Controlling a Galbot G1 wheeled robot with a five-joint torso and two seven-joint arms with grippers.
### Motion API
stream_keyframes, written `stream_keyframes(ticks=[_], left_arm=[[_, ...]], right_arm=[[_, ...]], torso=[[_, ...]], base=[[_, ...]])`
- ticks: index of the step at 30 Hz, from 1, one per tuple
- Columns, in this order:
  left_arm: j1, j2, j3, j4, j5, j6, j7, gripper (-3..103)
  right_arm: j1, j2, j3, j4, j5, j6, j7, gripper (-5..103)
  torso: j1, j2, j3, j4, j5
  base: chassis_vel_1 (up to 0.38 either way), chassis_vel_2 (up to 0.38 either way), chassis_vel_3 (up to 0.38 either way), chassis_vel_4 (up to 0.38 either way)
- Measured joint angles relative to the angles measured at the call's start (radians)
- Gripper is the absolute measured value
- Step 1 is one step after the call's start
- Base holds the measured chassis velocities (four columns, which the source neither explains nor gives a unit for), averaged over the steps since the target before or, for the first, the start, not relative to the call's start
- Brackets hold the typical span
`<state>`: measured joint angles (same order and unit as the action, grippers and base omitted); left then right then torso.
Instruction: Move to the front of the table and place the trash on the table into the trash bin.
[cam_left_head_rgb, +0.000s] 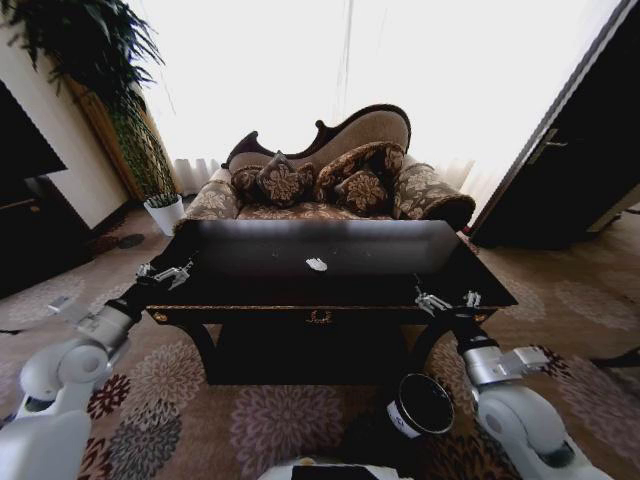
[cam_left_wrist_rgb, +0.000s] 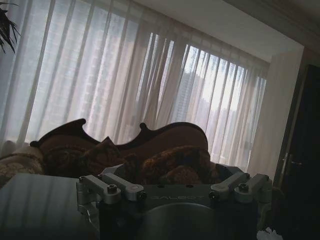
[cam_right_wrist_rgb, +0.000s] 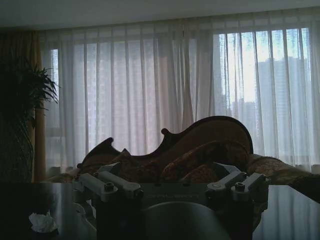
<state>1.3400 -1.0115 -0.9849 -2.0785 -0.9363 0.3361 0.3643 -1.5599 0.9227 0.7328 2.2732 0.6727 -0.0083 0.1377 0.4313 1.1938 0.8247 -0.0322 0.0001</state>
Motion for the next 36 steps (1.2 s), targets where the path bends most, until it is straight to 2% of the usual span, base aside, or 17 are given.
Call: stream_keyframes(ticks=[4, 5, 9, 10, 14, 17, 18, 22, 24, 25, 28, 33, 36], left_arm=[[0.000, -0.005, 0.024, -0.010, 0.013, 0.006, -0.002, 100], [0.000, -0.005, 0.024, -0.010, 0.013, 0.006, -0.002, 100], [-0.026, -0.005, 0.081, -0.008, 0.031, 0.012, -0.006, 100], [-0.026, -0.005, 0.081, -0.008, 0.031, 0.012, -0.006, 100], [-0.032, -0.013, 0.111, -0.007, 0.048, 0.017, -0.011, 100], [-0.038, -0.017, 0.123, -0.008, 0.051, 0.020, -0.016, 100], [-0.048, -0.025, 0.140, -0.008, 0.056, 0.026, -0.020, 100], [-0.052, -0.039, 0.158, -0.008, 0.070, 0.031, -0.023, 100], [-0.055, -0.049, 0.169, -0.004, 0.084, 0.033, -0.023, 100], [-0.055, -0.049, 0.169, -0.004, 0.084, 0.033, -0.023, 100], [-0.062, -0.061, 0.179, -0.003, 0.095, 0.041, -0.023, 100], [-0.058, -0.063, 0.182, -0.002, 0.107, 0.044, -0.023, 100], [-0.057, -0.063, 0.185, 0.000, 0.110, 0.044, -0.023, 100]], right_arm=[[0.070, -0.080, -0.028, -0.010, 0.035, -0.055, 0.016, 100], [0.070, -0.080, -0.028, -0.010, 0.035, -0.055, 0.016, 100], [0.134, -0.210, -0.066, -0.029, 0.082, -0.092, 0.018, 100], [0.134, -0.210, -0.066, -0.029, 0.082, -0.092, 0.018, 100], [0.264, -0.366, -0.182, -0.073, 0.157, -0.101, 0.018, 100], [0.310, -0.399, -0.214, -0.093, 0.173, -0.099, 0.018, 100], [0.360, -0.418, -0.247, -0.110, 0.194, -0.100, 0.024, 100], [0.477, -0.403, -0.338, -0.128, 0.242, -0.124, 0.053, 100], [0.569, -0.347, -0.424, -0.154, 0.249, -0.153, 0.073, 100], [0.569, -0.347, -0.424, -0.154, 0.249, -0.153, 0.073, 100], [0.621, -0.254, -0.486, -0.191, 0.227, -0.177, 0.082, 100], [0.615, -0.194, -0.497, -0.224, 0.176, -0.182, 0.077, 100], [0.630, -0.190, -0.523, -0.238, 0.159, -0.182, 0.069, 100]], torso=[[0.000, 0.000, 0.000, -0.0001, -0.0001], [0.000, 0.000, 0.000, -0.0001, -0.0001], [0.000, 0.000, 0.000, -0.0004, -0.0001], [0.000, 0.000, 0.000, -0.0004, -0.0001], [0.000, 0.000, 0.000, 0.0003, -0.0003], [0.000, 0.000, 0.000, 0.0005, -0.0004], [0.000, 0.000, 0.000, -0.0002, -0.0005], [0.000, 0.000, 0.000, -0.0004, -0.0003], [0.000, 0.000, 0.000, 0.0000, 0.0001], [0.000, 0.000, 0.000, 0.0000, 0.0001], [0.000, 0.000, 0.000, 0.0002, -0.0003], [0.000, 0.000, 0.000, -0.0002, -0.0001], [0.000, 0.000, 0.000, -0.0004, -0.0001]], base=[[0.000, 0.000, 0.000, 0.000], [0.000, 0.000, 0.000, 0.000], [0.000, 0.000, 0.000, 0.000], [0.000, 0.000, 0.000, 0.000], [0.000, 0.000, 0.000, 0.000], [0.000, 0.000, 0.000, 0.000], [0.000, 0.000, 0.000, 0.000], [0.000, 0.000, 0.000, 0.000], [0.000, 0.000, 0.000, 0.000], [0.000, 0.000, 0.000, 0.000], [0.000, 0.000, 0.000, 0.000], [0.000, 0.000, 0.000, 0.000], [0.000, 0.000, 0.000, 0.000]])
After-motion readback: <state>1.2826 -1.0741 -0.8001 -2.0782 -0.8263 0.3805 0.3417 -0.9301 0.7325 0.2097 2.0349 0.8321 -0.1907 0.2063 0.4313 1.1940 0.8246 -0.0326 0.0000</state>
